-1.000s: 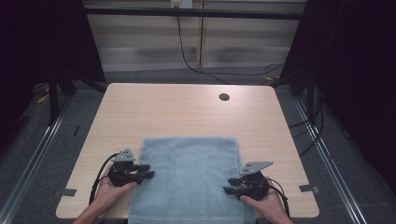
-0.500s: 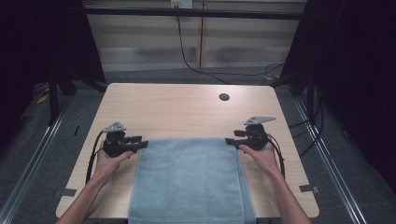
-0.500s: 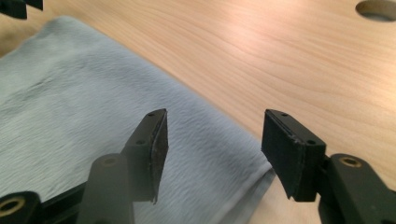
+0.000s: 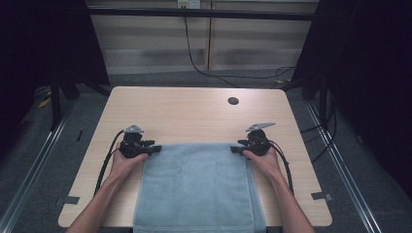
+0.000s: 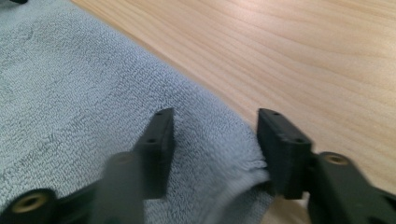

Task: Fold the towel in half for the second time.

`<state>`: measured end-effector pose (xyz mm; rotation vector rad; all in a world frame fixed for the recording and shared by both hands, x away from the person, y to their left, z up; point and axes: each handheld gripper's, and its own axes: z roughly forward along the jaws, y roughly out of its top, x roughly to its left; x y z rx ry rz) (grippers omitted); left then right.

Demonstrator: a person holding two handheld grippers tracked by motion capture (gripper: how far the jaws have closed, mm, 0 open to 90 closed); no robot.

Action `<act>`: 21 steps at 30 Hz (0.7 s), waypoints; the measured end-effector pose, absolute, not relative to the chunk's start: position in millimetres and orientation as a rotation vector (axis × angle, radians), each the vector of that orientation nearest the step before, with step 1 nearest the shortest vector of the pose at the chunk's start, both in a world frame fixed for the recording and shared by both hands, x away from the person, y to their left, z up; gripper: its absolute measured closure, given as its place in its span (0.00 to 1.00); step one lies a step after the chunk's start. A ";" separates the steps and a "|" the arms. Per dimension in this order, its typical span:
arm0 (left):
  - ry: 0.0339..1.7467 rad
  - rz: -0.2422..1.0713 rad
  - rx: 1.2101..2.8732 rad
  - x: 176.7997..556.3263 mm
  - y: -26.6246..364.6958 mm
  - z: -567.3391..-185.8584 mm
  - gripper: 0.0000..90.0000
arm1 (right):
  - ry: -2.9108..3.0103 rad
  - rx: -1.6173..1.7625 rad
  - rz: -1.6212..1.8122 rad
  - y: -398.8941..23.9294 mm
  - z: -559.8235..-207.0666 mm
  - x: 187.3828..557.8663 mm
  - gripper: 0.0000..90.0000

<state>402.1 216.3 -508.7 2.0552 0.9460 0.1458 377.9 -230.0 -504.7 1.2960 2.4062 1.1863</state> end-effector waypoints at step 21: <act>0.896 0.234 1.821 418.6 224.0 -435.0 0.93 | 2.219 1.230 1.425 -243.4 -436.7 392.4 0.94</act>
